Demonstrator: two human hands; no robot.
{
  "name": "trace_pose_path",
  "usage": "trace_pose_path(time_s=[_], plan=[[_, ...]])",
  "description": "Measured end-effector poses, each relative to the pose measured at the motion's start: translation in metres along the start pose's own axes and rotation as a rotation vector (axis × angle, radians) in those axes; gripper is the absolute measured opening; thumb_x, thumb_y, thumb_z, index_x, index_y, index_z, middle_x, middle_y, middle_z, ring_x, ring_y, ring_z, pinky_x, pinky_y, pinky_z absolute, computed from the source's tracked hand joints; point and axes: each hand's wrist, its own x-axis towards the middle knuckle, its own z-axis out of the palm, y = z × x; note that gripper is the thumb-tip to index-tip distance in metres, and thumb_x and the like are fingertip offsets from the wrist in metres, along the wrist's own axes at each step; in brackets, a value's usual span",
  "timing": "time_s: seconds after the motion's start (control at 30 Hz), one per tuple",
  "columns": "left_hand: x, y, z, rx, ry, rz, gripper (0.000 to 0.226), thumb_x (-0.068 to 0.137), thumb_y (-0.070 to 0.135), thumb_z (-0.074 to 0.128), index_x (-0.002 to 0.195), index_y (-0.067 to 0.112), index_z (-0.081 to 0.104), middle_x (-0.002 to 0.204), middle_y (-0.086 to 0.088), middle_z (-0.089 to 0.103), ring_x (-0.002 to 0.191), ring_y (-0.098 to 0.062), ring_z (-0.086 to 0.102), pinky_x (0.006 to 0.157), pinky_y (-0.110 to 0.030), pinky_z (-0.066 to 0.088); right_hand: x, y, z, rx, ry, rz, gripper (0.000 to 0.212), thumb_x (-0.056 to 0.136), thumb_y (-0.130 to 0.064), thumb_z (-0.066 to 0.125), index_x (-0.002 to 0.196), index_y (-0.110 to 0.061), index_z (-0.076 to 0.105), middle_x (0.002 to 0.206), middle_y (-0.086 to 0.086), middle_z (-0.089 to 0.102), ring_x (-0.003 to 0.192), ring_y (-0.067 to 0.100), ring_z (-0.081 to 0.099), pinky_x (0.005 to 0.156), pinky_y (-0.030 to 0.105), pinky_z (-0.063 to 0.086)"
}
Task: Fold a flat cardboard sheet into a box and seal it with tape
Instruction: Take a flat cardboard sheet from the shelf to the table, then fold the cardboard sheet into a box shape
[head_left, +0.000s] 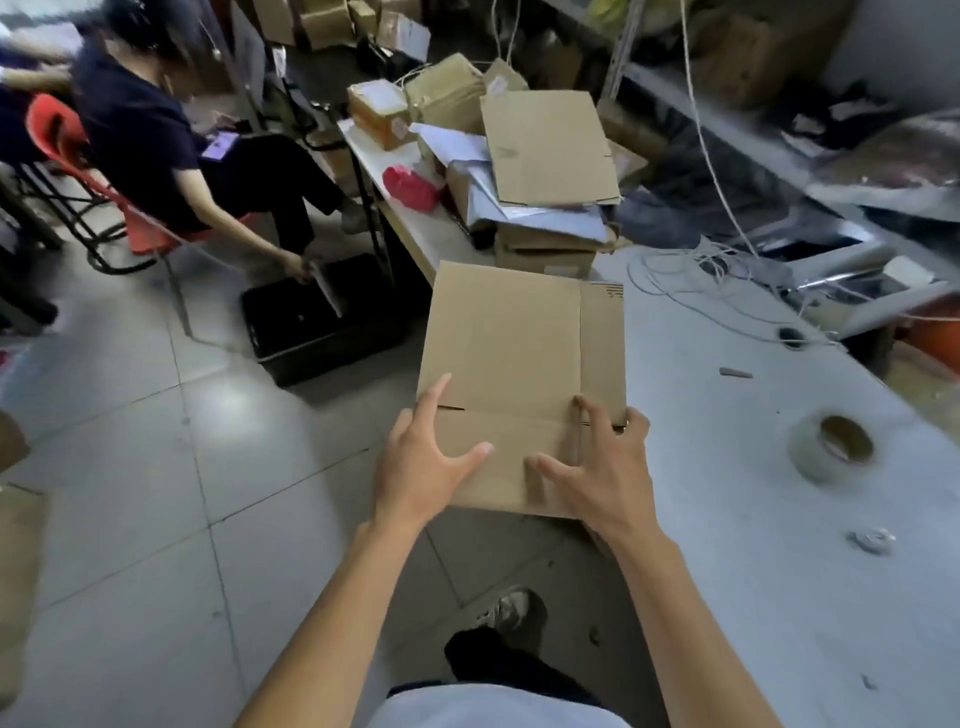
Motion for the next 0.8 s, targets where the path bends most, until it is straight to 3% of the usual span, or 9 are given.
trace_pose_path(time_s=[0.23, 0.37, 0.47, 0.6, 0.8], plan=[[0.106, 0.054, 0.025, 0.031, -0.148, 0.123, 0.089, 0.075, 0.05, 0.077, 0.146, 0.057, 0.023, 0.123, 0.007, 0.049, 0.109, -0.012, 0.048, 0.086, -0.029, 0.043, 0.078, 0.014, -0.014, 0.03, 0.172, 0.175, 0.087, 0.063, -0.06, 0.08, 0.135, -0.037, 0.037, 0.15, -0.008, 0.005, 0.116, 0.024, 0.052, 0.085, 0.04, 0.054], [0.159, 0.073, 0.046, -0.008, -0.248, 0.176, 0.093, 0.071, 0.049, 0.079, 0.144, 0.058, 0.021, 0.136, 0.014, 0.048, 0.125, -0.013, 0.049, 0.1, -0.04, 0.049, 0.114, 0.017, -0.025, 0.004, 0.24, 0.31, 0.092, 0.062, -0.065, 0.078, 0.139, -0.038, 0.035, 0.152, -0.008, 0.002, 0.123, 0.021, 0.048, 0.084, 0.038, 0.053], [0.199, 0.087, 0.066, -0.034, -0.344, 0.209, 0.1, 0.069, 0.051, 0.078, 0.145, 0.059, 0.013, 0.144, 0.015, 0.046, 0.128, -0.017, 0.049, 0.102, -0.045, 0.049, 0.138, 0.018, -0.031, -0.021, 0.297, 0.396, 0.092, 0.063, -0.066, 0.076, 0.139, -0.038, 0.033, 0.154, -0.005, 0.002, 0.125, 0.022, 0.046, 0.084, 0.038, 0.052], [0.254, 0.115, 0.096, 0.013, -0.515, 0.27, 0.11, 0.067, 0.056, 0.077, 0.148, 0.056, 0.003, 0.144, 0.006, 0.05, 0.125, -0.024, 0.053, 0.1, -0.049, 0.049, 0.165, 0.016, -0.041, -0.057, 0.378, 0.595, 0.095, 0.063, -0.068, 0.074, 0.142, -0.036, 0.031, 0.154, -0.001, 0.003, 0.133, 0.026, 0.037, 0.092, 0.041, 0.05], [0.29, 0.158, 0.131, 0.074, -0.687, 0.411, 0.116, 0.068, 0.056, 0.079, 0.153, 0.047, 0.0, 0.146, 0.004, 0.051, 0.126, -0.022, 0.054, 0.102, -0.044, 0.048, 0.174, 0.019, -0.053, 0.012, 0.533, 0.783, 0.103, 0.065, -0.067, 0.075, 0.148, -0.034, 0.026, 0.157, 0.0, 0.003, 0.141, 0.029, 0.025, 0.106, 0.044, 0.042]])
